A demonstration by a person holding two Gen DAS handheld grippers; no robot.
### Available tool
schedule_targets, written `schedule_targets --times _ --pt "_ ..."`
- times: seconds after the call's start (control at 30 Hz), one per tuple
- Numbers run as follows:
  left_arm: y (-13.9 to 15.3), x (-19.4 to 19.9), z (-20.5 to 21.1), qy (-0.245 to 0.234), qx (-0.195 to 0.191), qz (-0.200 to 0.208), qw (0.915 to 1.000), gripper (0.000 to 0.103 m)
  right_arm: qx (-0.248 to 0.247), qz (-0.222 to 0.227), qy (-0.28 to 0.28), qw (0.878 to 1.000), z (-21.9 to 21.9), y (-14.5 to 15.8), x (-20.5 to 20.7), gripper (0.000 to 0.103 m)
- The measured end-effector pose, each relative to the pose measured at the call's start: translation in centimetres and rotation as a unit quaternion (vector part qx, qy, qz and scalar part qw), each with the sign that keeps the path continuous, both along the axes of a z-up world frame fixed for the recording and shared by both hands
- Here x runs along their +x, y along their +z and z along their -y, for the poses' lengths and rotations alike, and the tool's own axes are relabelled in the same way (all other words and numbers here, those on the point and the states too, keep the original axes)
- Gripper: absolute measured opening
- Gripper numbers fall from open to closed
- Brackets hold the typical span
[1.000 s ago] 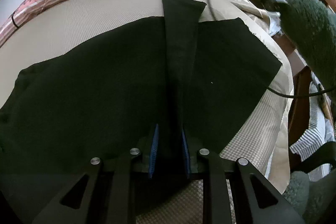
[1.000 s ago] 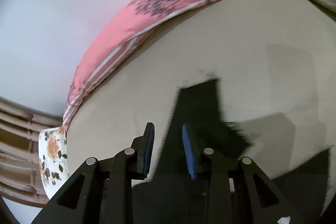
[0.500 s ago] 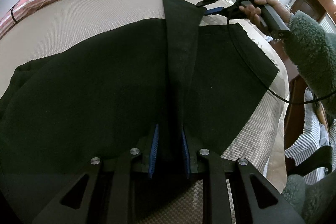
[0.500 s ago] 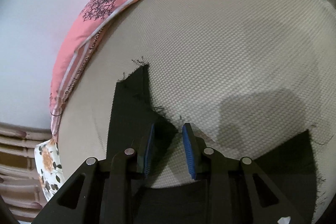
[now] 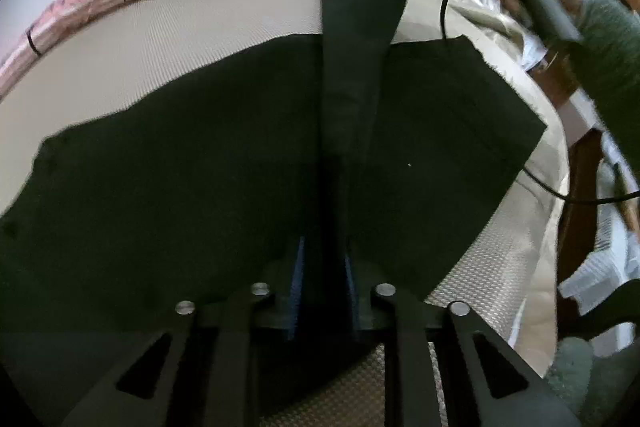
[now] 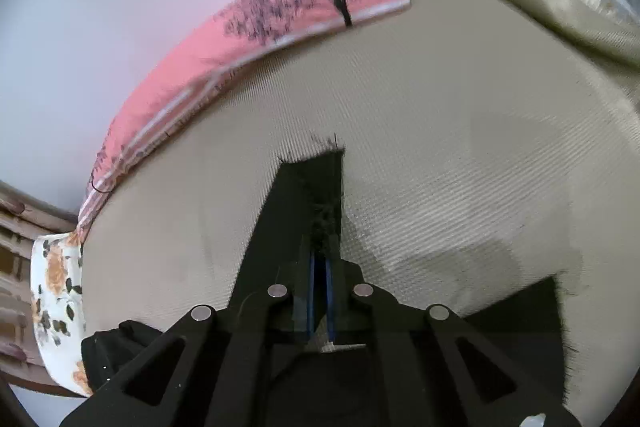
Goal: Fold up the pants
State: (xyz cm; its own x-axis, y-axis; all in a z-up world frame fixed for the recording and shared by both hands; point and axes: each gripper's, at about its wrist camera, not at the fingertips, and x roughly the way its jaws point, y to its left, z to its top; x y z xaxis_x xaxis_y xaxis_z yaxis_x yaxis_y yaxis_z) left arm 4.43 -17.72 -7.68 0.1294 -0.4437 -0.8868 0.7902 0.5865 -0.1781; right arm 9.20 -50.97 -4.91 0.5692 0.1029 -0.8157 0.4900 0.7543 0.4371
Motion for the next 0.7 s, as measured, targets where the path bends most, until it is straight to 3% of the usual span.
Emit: schedule_targets --times 0.23,0.37,0.53,0.7 --pt "0.5 -1.4 1.6 -0.019 0.017 0.037 0.9990 0.013 -0.068 0.016 -0.013 0.997 0.0 5.0 -6.2 0.004" --pt "0.7 -2.4 2.4 -0.039 0.030 0.074 0.9961 0.013 -0.080 0.013 -0.045 0.996 0.3 5.4 -11.8 0.003" --pt "0.3 -3.1 3.1 -0.063 0.045 0.087 0.9932 0.013 -0.057 -0.028 -0.104 0.993 0.8 1.4 -19.4 0.003" --pt "0.0 -4.2 3.9 -0.102 0.069 0.124 0.9846 0.013 -0.010 -0.068 -0.142 0.987 1.0 -4.0 -23.3 0.003"
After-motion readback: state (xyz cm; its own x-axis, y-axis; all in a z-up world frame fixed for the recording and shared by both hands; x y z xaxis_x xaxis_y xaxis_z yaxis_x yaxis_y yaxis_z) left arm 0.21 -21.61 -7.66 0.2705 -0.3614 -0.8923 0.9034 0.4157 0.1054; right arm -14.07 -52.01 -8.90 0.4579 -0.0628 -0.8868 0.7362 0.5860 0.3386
